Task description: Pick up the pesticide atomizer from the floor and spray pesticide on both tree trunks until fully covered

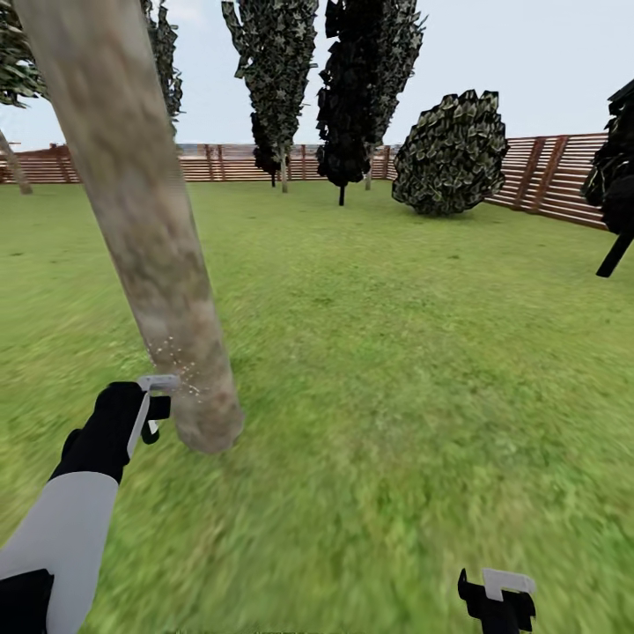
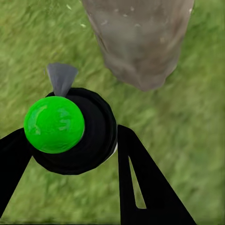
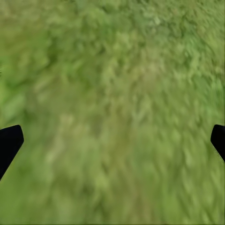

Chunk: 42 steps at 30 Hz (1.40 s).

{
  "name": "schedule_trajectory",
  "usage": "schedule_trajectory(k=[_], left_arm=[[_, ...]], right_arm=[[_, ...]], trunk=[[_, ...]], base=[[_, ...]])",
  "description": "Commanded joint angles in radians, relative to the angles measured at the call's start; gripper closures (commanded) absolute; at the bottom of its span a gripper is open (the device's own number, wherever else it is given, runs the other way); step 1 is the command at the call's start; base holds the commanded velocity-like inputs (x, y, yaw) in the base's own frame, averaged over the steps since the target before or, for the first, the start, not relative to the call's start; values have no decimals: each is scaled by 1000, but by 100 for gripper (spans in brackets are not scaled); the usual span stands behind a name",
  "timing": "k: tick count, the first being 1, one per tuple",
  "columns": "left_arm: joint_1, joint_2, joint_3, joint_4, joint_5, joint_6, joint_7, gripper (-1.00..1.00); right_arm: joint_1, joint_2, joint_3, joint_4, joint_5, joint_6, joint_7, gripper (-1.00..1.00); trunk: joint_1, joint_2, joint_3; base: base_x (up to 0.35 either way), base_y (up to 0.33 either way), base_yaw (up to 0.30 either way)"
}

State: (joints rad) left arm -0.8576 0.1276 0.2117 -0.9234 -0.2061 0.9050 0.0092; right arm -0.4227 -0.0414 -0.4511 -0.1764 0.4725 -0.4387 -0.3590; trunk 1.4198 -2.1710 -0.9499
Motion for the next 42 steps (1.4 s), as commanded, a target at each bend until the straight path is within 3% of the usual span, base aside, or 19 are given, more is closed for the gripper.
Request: schedule_trajectory(k=[1,7,23,42], left_arm=[[0,0,0,0,-1,0,0,100],[0,-6,-5,0,-1,0,1,100],[3,-9,-7,1,-1,-2,2,100],[3,-8,-6,3,-1,-4,3,100]], right_arm=[[0,0,0,0,0,0,0,-100],[0,0,0,0,0,0,0,-100],[1,0,0,0,0,0,2,-100],[0,0,0,0,0,0,2,-100]], trunk=[[0,0,0],[0,0,0],[0,0,0],[0,0,0]], base=[[-7,-275,274],[83,-271,202],[178,-229,8],[96,-258,264]])
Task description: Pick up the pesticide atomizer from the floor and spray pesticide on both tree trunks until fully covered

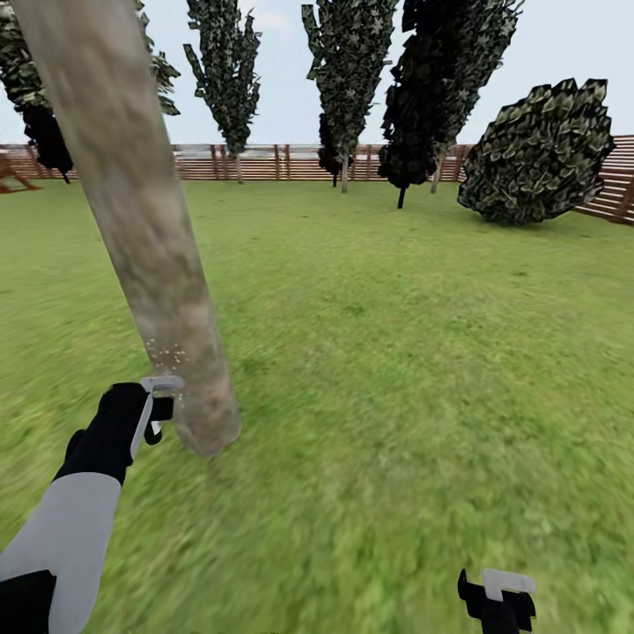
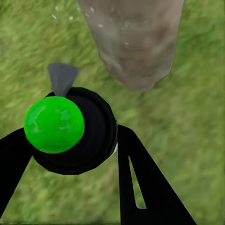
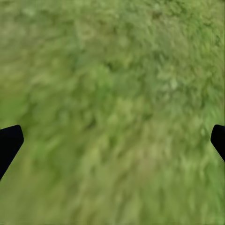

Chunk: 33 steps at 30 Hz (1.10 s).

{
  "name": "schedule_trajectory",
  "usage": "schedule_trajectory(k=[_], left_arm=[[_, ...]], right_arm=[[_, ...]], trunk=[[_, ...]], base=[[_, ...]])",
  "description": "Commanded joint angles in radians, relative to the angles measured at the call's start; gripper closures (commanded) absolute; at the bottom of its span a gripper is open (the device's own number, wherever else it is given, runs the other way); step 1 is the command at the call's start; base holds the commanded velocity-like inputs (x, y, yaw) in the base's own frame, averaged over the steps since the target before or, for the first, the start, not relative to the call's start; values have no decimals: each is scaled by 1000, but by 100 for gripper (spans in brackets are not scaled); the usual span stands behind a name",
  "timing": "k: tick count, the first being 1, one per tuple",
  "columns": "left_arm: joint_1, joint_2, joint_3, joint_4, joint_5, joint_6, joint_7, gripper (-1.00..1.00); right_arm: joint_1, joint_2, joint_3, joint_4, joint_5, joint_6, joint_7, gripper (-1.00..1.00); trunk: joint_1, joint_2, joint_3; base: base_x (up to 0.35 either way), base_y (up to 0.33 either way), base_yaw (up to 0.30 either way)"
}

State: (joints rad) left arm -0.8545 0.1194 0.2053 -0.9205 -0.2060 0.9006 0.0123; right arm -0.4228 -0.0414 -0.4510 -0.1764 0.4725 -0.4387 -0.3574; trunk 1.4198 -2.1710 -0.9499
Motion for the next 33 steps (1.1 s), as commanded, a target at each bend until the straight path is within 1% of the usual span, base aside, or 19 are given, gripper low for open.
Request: schedule_trajectory(k=[1,5,20,26,30,31,32,33], left_arm=[[0,-1,0,0,-1,0,0,100],[0,-1,0,0,-1,0,0,100],[-1,-2,1,0,-1,0,2,100],[0,-4,2,13,-1,-4,0,100],[7,13,8,17,-5,-7,-3,100],[20,23,8,17,-5,-10,-3,100],[36,26,4,17,-4,-13,-3,100],[46,22,2,17,-3,-13,-2,100]], right_arm=[[0,0,0,0,0,0,0,-100],[1,0,0,0,0,0,0,-100],[0,0,0,0,0,0,0,-100],[0,0,0,0,0,0,0,-100],[1,0,0,0,0,0,0,-100],[0,0,0,0,0,0,0,-100],[0,0,0,0,0,0,0,-100],[0,0,0,0,0,0,0,-100]], trunk=[[0,0,0],[0,0,0],[0,0,0],[0,0,0],[0,0,0],[0,0,0],[0,0,0],[0,0,0]], base=[[2,-273,276],[0,-273,70],[12,-274,1],[165,-250,226],[229,-206,73],[232,-204,10],[232,-203,4],[221,-208,2]])
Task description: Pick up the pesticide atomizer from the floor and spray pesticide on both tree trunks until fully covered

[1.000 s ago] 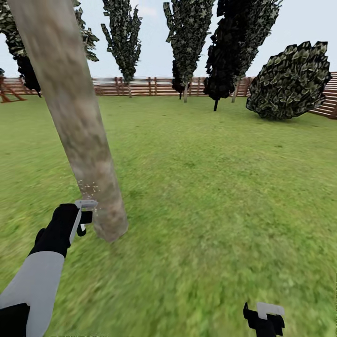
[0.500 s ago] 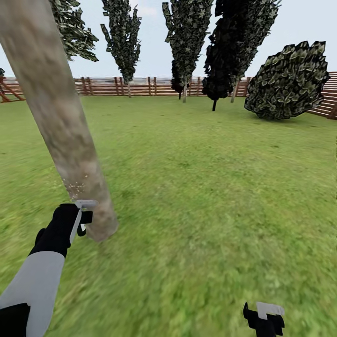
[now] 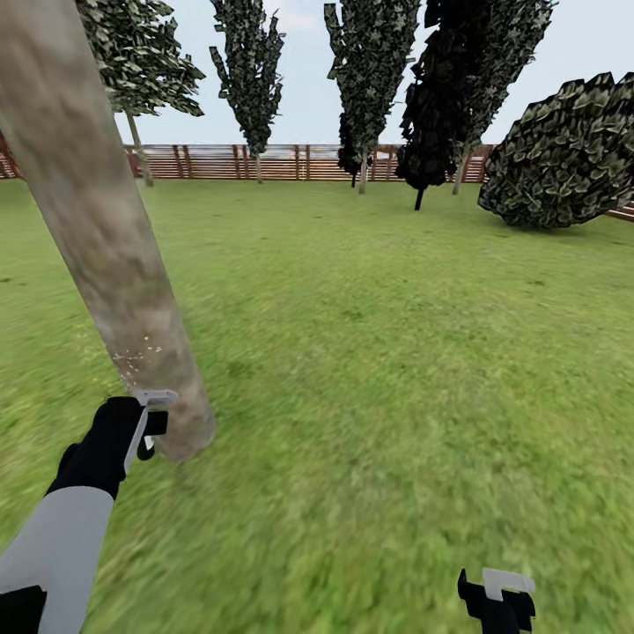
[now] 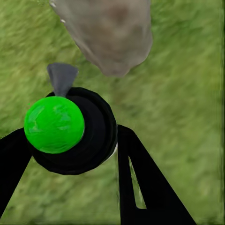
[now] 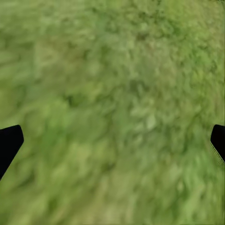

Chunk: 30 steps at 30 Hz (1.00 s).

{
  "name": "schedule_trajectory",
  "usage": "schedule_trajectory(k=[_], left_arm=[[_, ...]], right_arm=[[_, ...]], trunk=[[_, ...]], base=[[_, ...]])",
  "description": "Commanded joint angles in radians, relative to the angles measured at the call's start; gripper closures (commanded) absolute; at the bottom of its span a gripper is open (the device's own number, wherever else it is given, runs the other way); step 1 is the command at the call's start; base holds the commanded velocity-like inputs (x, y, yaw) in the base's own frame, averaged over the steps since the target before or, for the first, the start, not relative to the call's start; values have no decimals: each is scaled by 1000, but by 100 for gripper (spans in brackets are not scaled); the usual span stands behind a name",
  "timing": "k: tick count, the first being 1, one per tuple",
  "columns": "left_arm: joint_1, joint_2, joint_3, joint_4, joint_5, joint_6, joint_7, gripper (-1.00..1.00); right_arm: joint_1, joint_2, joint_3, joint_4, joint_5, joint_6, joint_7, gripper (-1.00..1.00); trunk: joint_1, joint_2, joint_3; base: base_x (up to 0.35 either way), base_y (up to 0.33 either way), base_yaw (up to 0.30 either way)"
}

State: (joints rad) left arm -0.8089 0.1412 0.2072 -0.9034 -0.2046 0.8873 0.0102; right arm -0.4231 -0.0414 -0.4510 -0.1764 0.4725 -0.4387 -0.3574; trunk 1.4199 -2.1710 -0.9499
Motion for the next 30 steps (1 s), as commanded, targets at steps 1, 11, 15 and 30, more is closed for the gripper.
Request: schedule_trajectory(k=[1,11,15,30], left_arm=[[6,-6,-2,1,-3,0,-1,100],[86,34,88,-14,-4,-3,-2,100],[98,63,175,-2,-8,-112,-1,100],[134,-27,167,49,-9,-218,-1,100]], right_arm=[[0,0,0,0,0,0,0,-100],[0,0,0,0,0,0,0,-100],[1,0,0,0,0,0,0,-100],[1,0,0,0,0,0,0,-100]], trunk=[[0,0,0],[0,0,0],[0,0,0],[0,0,0]], base=[[201,-218,1],[187,-213,0],[202,-119,177],[31,-14,241]])
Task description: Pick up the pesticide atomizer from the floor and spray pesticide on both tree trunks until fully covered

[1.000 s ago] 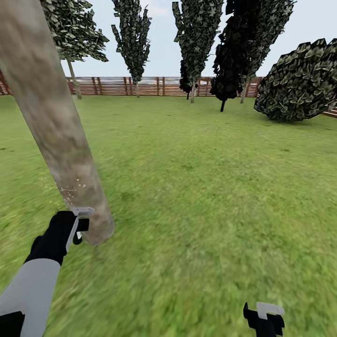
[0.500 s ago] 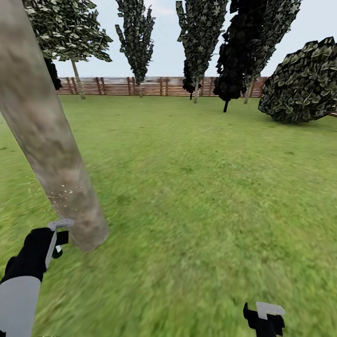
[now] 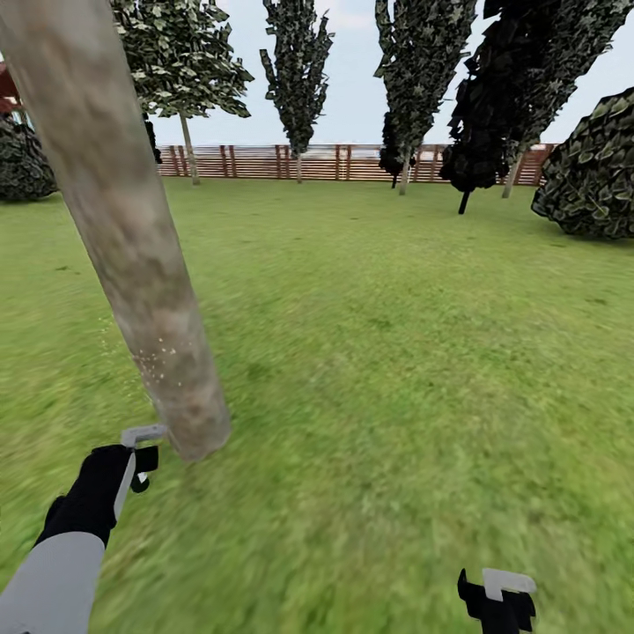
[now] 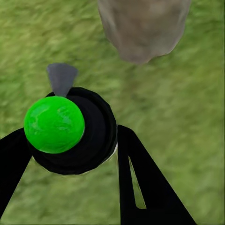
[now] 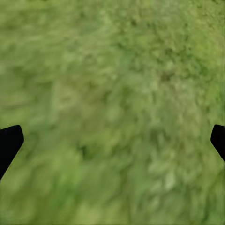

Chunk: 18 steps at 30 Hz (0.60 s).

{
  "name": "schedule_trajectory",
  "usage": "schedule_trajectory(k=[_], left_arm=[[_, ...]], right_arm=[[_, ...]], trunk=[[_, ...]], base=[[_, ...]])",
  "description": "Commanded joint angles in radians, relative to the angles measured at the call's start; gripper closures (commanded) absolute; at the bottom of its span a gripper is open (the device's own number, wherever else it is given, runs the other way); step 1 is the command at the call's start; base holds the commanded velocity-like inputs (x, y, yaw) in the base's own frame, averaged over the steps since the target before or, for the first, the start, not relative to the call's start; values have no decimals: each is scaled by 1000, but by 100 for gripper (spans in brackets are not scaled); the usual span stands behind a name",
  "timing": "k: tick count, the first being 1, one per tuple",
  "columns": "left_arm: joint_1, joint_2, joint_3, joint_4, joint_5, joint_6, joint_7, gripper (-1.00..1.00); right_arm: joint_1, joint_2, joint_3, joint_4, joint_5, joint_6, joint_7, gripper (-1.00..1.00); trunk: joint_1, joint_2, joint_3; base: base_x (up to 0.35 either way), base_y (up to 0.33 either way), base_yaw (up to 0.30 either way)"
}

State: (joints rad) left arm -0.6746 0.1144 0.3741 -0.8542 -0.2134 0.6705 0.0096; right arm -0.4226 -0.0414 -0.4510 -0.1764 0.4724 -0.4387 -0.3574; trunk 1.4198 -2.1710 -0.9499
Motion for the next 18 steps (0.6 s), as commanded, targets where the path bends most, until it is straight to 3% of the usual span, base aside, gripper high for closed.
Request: schedule_trajectory(k=[1,5,13,18], left_arm=[[1,0,-1,1,-1,-7,0,100],[8,0,0,4,-3,-18,1,100],[9,1,7,3,-6,-23,9,100],[9,4,12,4,-6,-22,11,100]], right_arm=[[0,0,0,0,0,0,0,-100],[0,0,0,1,0,0,0,-100],[0,1,0,1,0,0,0,-100],[0,2,0,0,0,0,0,-100]], trunk=[[0,0,0],[0,0,0],[0,0,0],[0,0,0]], base=[[183,-116,22],[144,-191,5],[-90,-262,7],[190,-203,243]])
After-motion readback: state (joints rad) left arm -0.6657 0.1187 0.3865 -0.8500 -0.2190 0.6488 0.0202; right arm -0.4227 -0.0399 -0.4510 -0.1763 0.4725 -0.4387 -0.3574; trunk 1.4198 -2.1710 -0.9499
